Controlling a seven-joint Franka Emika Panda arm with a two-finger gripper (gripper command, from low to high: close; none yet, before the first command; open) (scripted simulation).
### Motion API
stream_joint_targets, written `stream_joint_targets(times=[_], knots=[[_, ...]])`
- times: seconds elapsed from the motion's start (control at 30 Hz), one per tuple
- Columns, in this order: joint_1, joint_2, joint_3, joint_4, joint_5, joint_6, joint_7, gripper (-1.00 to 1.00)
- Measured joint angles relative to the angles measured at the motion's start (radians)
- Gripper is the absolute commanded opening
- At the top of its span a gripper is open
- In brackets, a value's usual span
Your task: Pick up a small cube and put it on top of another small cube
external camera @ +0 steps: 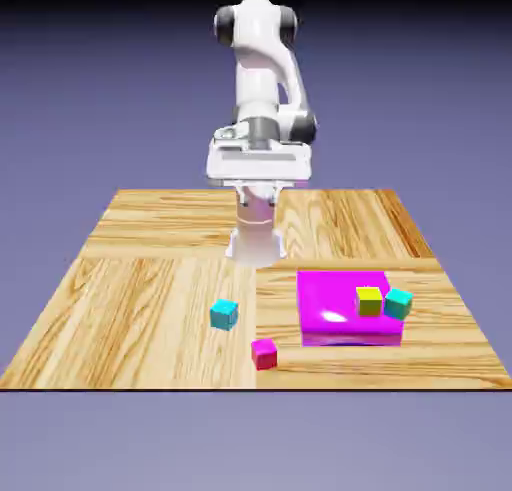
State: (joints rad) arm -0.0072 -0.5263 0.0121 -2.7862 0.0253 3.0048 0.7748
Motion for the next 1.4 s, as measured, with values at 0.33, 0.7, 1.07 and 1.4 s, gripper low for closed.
stream_joint_targets(times=[0.33, 0.7, 1.07, 1.4], knots=[[-0.159, 0.362, 0.100, 0.197, 0.210, -0.267, 0.280, 0.00], [-0.335, 0.761, 0.211, 0.414, 0.440, -0.560, 0.589, 0.00], [-0.367, 1.053, 0.276, 0.494, 0.567, -0.509, 0.652, -1.00], [-0.333, 0.863, 0.423, 0.571, 0.364, -0.848, 0.648, -1.00]])
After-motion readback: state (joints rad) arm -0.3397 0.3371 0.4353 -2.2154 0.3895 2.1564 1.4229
